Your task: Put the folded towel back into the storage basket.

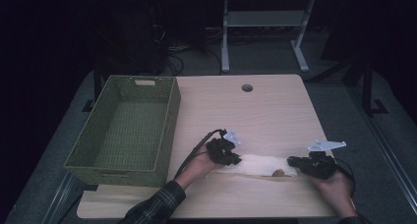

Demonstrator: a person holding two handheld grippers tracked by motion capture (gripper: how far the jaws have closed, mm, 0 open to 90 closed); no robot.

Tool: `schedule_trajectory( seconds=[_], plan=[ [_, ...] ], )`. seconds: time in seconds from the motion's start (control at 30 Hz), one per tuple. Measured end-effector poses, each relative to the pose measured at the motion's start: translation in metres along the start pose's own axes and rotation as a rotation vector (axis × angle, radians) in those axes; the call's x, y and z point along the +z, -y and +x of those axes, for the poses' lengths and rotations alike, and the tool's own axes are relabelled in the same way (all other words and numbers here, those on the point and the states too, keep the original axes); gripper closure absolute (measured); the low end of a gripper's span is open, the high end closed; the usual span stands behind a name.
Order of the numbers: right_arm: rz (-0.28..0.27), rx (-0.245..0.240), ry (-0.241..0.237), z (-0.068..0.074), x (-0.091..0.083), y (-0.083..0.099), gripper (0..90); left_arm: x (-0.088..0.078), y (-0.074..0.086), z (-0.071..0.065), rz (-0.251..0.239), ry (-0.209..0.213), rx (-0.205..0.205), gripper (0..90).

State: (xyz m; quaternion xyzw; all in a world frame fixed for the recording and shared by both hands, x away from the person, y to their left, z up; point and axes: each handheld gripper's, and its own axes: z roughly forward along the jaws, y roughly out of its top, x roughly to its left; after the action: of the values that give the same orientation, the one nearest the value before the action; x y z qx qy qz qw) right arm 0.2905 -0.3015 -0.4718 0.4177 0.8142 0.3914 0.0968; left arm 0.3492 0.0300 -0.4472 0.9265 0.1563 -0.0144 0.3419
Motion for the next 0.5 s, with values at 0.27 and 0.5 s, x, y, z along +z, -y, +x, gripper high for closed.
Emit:
schedule_trajectory(
  seconds=[0.27,0.5],
  plan=[
    [-0.065,-0.018,0.009,-0.001,-0.005,-0.016,83.8,-0.02,-0.001,-0.003,-0.056,0.0,-0.016,84.0],
    [-0.12,-0.034,0.02,0.0,-0.013,-0.032,83.9,-0.036,-0.003,-0.006,-0.1,-0.01,-0.023,84.4]
  ],
)
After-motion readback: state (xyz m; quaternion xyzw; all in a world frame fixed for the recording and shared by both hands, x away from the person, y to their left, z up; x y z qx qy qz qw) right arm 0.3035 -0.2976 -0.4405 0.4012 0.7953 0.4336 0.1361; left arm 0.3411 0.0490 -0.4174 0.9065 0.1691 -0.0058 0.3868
